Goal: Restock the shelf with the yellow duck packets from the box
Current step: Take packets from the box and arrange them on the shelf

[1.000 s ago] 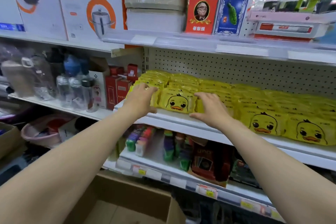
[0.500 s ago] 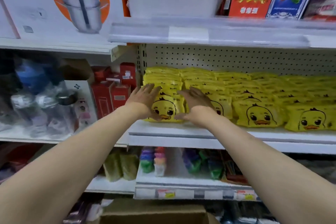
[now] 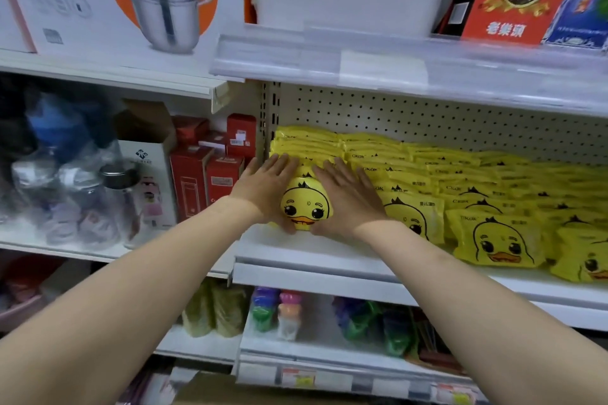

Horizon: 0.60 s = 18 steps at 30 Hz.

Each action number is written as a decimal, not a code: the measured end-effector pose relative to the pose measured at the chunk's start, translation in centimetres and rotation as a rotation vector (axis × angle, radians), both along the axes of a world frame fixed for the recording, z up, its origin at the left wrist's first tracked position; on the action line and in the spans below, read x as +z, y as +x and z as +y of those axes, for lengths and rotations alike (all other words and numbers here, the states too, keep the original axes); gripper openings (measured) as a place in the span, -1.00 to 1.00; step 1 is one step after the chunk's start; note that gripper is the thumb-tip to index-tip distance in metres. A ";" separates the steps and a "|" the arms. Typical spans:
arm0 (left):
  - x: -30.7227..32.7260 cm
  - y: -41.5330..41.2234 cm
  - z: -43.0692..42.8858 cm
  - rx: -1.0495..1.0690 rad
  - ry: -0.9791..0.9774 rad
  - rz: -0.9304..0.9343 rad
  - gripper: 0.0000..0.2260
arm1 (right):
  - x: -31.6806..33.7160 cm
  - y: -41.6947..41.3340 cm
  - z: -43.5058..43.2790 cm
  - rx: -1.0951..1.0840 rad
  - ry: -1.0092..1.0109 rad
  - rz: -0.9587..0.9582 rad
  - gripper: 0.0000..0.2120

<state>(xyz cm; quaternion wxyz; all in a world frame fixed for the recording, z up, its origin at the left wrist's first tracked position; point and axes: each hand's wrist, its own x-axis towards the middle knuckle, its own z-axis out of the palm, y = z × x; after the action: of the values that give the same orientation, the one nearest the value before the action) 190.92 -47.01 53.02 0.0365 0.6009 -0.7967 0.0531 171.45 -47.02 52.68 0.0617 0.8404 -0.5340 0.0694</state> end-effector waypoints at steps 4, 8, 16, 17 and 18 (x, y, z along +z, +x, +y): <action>-0.2 -0.7 -1.1 0.043 -0.049 -0.004 0.28 | -0.3 -0.3 -1.1 -0.026 -0.050 -0.041 0.15; -0.2 -1.4 -2.3 0.081 -0.087 -0.013 0.26 | -0.6 -0.4 -2.6 -0.065 -0.088 -0.095 0.19; 0.7 -1.2 -3.2 0.087 0.039 -0.014 0.30 | 0.4 -0.9 -4.5 -0.014 0.010 0.035 0.27; 0.9 -1.2 -3.4 0.085 0.049 -0.044 0.32 | 0.7 -1.0 -4.5 -0.001 0.027 0.050 0.28; 1.1 -1.1 -3.6 0.084 0.048 -0.073 0.33 | 1.0 -0.9 -4.6 0.012 0.033 0.066 0.29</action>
<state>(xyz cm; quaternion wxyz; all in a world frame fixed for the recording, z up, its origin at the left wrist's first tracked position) 189.84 -50.65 54.08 -0.0093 0.6320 -0.7727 0.0574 170.51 -51.60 53.63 0.0651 0.8462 -0.5278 0.0332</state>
